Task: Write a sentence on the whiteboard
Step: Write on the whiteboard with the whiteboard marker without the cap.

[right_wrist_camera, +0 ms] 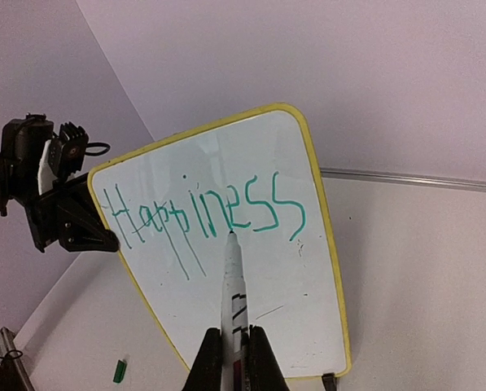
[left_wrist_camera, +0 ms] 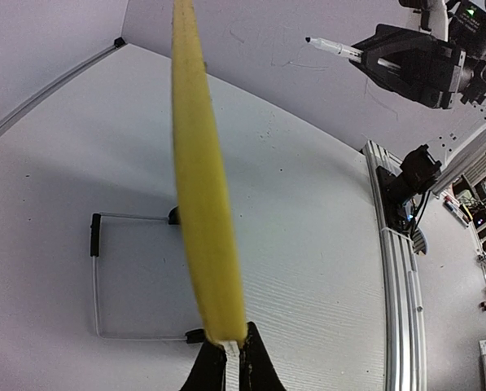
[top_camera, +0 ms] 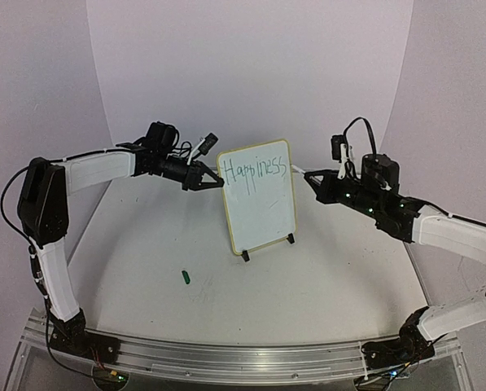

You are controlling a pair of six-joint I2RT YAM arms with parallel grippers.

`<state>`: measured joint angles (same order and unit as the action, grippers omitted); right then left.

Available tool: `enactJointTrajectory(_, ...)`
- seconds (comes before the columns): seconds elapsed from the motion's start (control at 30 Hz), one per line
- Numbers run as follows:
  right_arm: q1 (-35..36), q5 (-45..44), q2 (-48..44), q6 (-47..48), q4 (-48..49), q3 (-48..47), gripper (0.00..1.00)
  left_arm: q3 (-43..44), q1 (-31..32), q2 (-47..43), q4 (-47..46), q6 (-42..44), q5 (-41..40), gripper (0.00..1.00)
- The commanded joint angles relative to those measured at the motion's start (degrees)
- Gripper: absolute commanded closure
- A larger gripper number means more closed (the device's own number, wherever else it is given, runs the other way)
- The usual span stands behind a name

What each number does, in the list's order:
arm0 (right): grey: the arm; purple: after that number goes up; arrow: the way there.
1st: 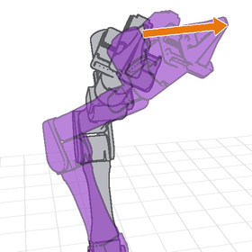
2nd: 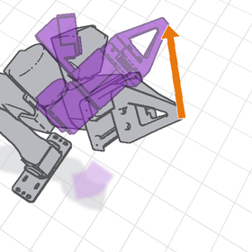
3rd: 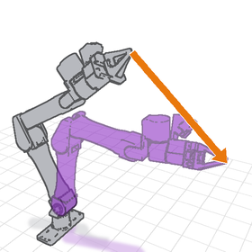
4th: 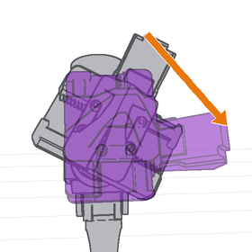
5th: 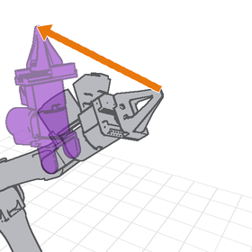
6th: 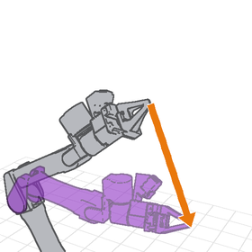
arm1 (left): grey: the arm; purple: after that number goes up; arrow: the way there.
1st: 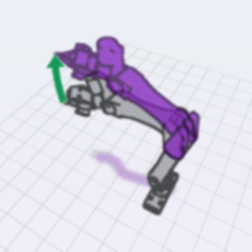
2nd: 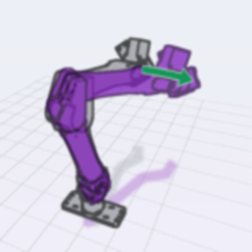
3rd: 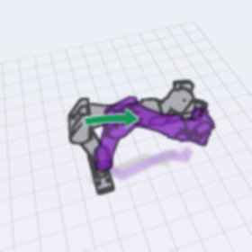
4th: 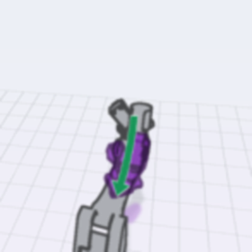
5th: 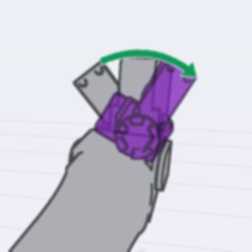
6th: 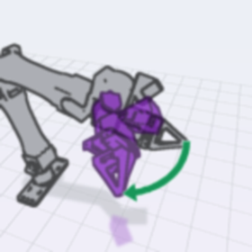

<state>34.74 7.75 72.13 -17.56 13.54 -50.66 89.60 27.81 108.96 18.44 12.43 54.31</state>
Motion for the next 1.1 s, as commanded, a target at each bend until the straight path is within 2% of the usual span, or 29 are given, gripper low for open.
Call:
enactJointTrajectory(0.0,-0.2,3.9,-2.2,0.8,-1.3,0.2,1.0,3.5,0.5,2.3,7.4,1.2,-0.3,1.0)
enactJointTrajectory(0.27,1.3,12.4,-0.5,0.5,-2.0,-0.7,1.0,6.4,0.5,3.4,15.5,4.9,-0.8,1.0)
enactJointTrajectory(0.47,6.6,10.8,5.7,3.2,-2.1,-3.3,1.0,2.8,0.5,2.8,11.4,3.6,0.0,1.0)
enactJointTrajectory(0.67,11.5,9.2,16.2,5.1,-3.3,-11.0,1.0,2.2,0.5,2.7,10.6,3.7,0.3,1.0)
enactJointTrajectory(0.87,12.1,7.4,22.5,4.0,-2.9,-14.4,1.0,1.6,0.6,2.2,10.5,4.0,0.0,1.0)
enactJointTrajectory(1.07,12.1,4.9,23.5,2.6,-2.6,-13.6,1.0,1.9,0.5,1.9,10.6,4.0,-0.3,1.0)
